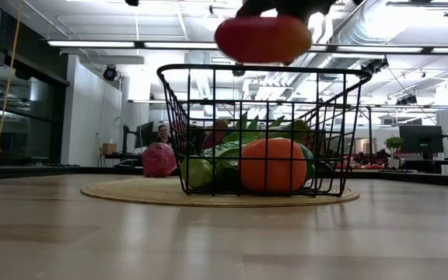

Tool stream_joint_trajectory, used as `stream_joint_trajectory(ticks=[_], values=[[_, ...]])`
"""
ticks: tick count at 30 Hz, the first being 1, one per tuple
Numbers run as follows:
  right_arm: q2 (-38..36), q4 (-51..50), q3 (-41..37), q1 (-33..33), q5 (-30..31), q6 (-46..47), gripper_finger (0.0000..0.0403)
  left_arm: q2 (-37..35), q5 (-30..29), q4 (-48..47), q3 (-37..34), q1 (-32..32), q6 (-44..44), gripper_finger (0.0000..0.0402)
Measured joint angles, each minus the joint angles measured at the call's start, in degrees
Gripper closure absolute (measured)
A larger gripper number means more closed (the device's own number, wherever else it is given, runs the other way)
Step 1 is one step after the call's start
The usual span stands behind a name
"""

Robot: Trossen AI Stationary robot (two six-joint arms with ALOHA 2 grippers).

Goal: Build produce basket
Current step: Put the mango into the wire basket, then put the peach into the wire basket

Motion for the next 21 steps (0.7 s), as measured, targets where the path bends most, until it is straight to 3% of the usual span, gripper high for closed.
stream_joint_trajectory(ticks=[11, 21], values=[[10.85, 2.22, 0.02, -0.28, 0.21, -0.06, 0.0186, 0.0, -0.67, 0.02, 0.0, 0.0, 0.04, 0.0149], [10.97, 2.12, 0.02, -0.39, -1.07, -1.8, 0.0113, 0.0, -0.66, 0.0, 0.0, 0.01, -0.01, 0.0149]])
